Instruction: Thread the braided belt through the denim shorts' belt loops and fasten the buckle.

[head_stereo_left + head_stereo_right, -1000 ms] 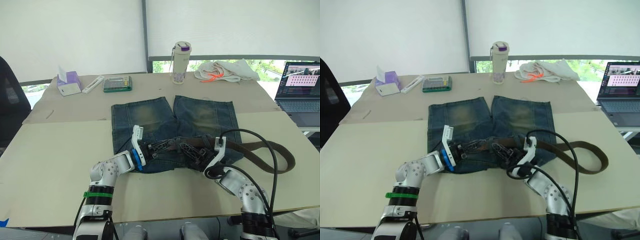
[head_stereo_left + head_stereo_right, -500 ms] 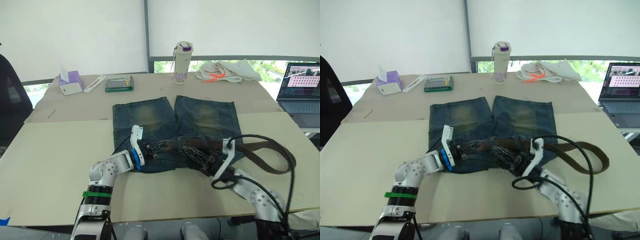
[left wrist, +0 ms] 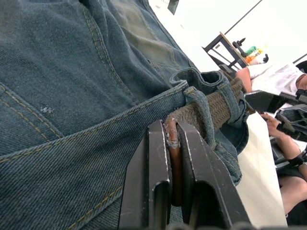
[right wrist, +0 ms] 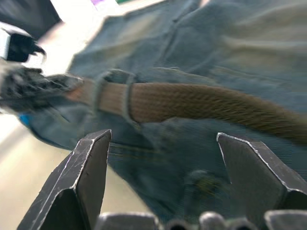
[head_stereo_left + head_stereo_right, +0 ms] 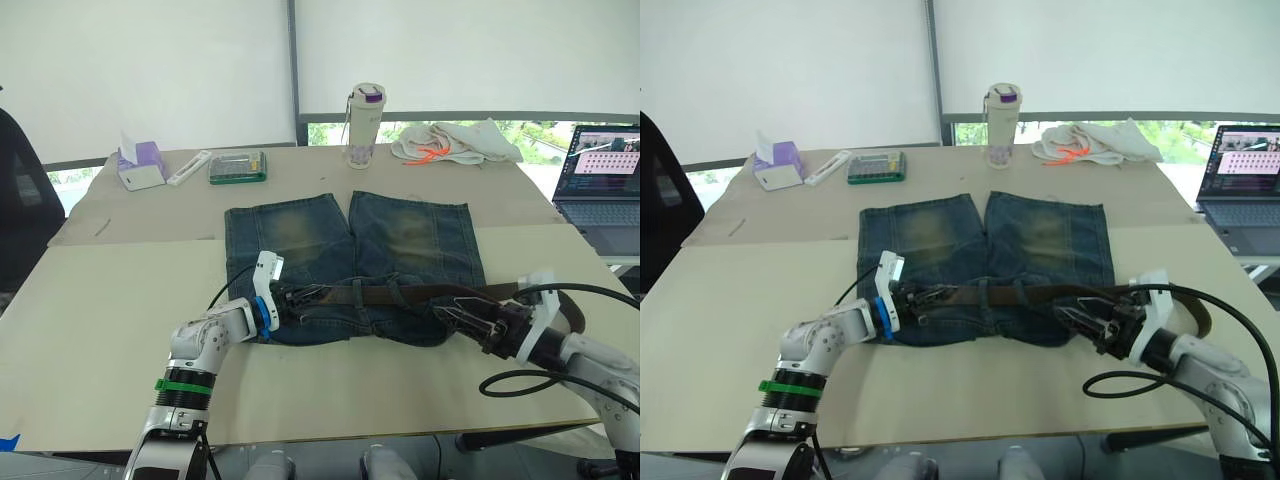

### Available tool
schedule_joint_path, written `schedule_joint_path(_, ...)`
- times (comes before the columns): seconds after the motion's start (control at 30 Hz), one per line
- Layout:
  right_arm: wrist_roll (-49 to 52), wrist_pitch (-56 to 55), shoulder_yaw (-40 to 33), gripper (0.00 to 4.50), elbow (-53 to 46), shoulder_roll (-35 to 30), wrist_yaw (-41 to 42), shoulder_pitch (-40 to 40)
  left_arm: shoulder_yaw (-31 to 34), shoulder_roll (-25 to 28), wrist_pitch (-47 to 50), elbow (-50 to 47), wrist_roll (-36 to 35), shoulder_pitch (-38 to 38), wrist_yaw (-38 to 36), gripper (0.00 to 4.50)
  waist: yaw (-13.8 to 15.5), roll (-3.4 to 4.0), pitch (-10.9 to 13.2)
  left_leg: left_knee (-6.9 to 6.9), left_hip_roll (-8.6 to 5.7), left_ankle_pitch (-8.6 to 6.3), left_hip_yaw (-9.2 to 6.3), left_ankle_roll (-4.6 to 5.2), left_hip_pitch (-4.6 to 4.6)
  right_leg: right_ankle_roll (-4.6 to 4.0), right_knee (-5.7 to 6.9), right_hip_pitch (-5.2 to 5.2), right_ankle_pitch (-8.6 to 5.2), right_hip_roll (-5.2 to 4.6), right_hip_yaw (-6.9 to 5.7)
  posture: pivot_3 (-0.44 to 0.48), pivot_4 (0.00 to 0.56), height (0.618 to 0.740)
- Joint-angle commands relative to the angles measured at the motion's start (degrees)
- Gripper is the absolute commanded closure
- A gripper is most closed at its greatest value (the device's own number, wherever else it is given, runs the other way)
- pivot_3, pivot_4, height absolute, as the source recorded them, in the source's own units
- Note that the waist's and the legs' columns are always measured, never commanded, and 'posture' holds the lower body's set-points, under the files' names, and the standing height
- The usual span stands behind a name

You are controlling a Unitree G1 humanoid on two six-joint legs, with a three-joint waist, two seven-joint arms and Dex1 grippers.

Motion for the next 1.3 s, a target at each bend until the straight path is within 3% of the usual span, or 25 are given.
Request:
schedule_joint_path(0.03, -1.5, -2.0, 0.4, 0.60, -0.2, -0.3, -0.4, -5.0, -0.8, -2.4, -1.6, -1.0, -0.3, -1.7, -0.1, 4.50, 0.3, -0.01, 0.0, 0.02, 0.00, 0.00, 0.00, 0.00, 0.00, 0.00, 0.00, 0.00, 0.00, 0.00, 0.00, 0.000, 0.150, 0.740)
schedule_joint_path(0.37, -4.6, -0.1, 1.8, 0.60, 2.1, -3.1, 1.3, -8.1, -3.5, -6.3, -2.0, -0.5, 1.3, -1.8, -0.3, 4.50, 1.8, -0.02, 0.0, 0.12, -0.10, 0.00, 0.01, 0.00, -0.13, 0.00, -0.06, 0.02, 0.01, -0.08, -0.02, 0.000, 0.150, 0.740)
schedule_joint_path(0.67, -4.3, 11.3, 6.7, 0.60, 8.0, -5.3, 1.0, -17.3, -4.4, -5.8, -2.3, 0.2, 2.2, -1.9, -1.7, 4.50, 1.3, -0.02, 0.0, 0.10, -0.05, 0.00, 0.02, 0.00, -0.11, -0.01, -0.04, 0.01, 0.01, -0.01, -0.03, 0.000, 0.150, 0.740)
schedule_joint_path(0.93, -5.3, 14.3, 8.2, 0.60, 11.2, -8.0, 4.5, -19.2, -3.7, -6.0, -3.1, 0.5, 2.7, -1.9, -1.6, 4.50, 1.6, -0.01, 0.0, 0.11, -0.08, 0.00, 0.03, 0.00, -0.13, -0.01, -0.06, 0.01, 0.01, -0.04, -0.04, 0.000, 0.150, 0.740)
schedule_joint_path(1.03, -5.6, 13.7, 7.1, 1.41, 12.7, -6.8, 4.0, -20.4, -3.8, -6.1, -3.2, 0.3, 2.8, -1.6, -1.5, 4.50, 1.4, -0.01, 0.0, 0.11, -0.07, 0.00, 0.03, 0.00, -0.13, -0.01, -0.05, 0.01, 0.01, -0.02, -0.04, 0.000, 0.150, 0.740)
schedule_joint_path(1.3, -4.8, 14.3, 6.9, 4.08, 11.5, -6.9, 5.5, -19.6, -3.5, -5.9, -3.4, 0.9, 3.0, -1.9, -1.6, 4.50, 1.3, -0.01, 0.0, 0.12, -0.07, 0.00, 0.02, 0.00, -0.13, -0.01, -0.05, 0.01, 0.01, -0.03, -0.05, 0.000, 0.150, 0.740)
